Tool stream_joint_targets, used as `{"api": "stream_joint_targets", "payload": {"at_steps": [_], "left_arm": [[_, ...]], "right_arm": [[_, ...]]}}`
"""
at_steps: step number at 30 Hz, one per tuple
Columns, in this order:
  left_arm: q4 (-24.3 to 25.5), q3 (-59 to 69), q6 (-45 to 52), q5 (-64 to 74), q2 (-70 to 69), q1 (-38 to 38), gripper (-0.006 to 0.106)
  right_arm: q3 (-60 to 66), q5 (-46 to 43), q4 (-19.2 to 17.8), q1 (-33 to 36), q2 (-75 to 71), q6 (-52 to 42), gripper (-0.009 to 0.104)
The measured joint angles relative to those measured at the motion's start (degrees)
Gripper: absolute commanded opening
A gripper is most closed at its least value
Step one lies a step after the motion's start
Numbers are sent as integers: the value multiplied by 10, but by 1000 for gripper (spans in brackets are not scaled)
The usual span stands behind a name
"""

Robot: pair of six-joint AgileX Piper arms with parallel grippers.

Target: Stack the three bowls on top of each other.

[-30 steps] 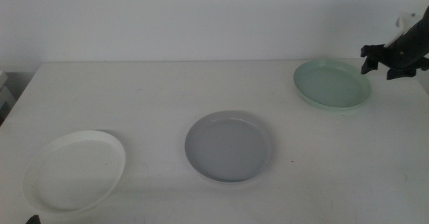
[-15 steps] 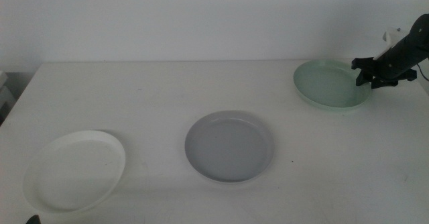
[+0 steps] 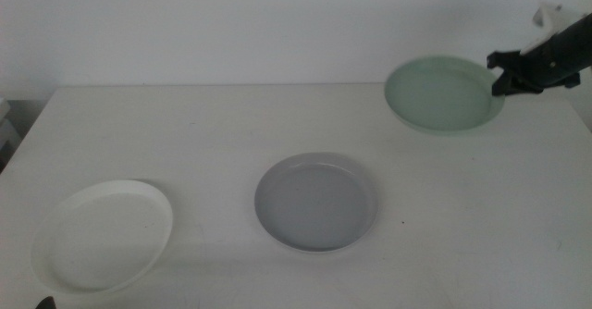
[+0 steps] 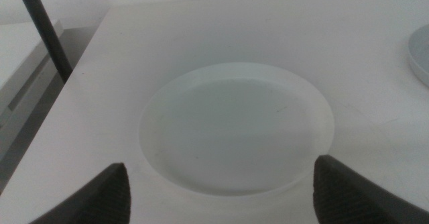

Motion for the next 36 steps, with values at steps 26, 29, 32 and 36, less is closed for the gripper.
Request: {"api": "stream_joint_targets", "payload": {"at_steps": [26,29,32,36], "left_arm": [[0,0,0,0,0,0,105],[0,0,0,0,0,0,105],[0,0,0,0,0,0,105],[0,0,0,0,0,0,105]], "right_arm": [[388,-201,113,278,-249,-33,0],[388,-215,114,278,-219,-33,0],[388,-233,114,278,-194,-33,0],[388,-247,114,278,-173,-41,0]]}}
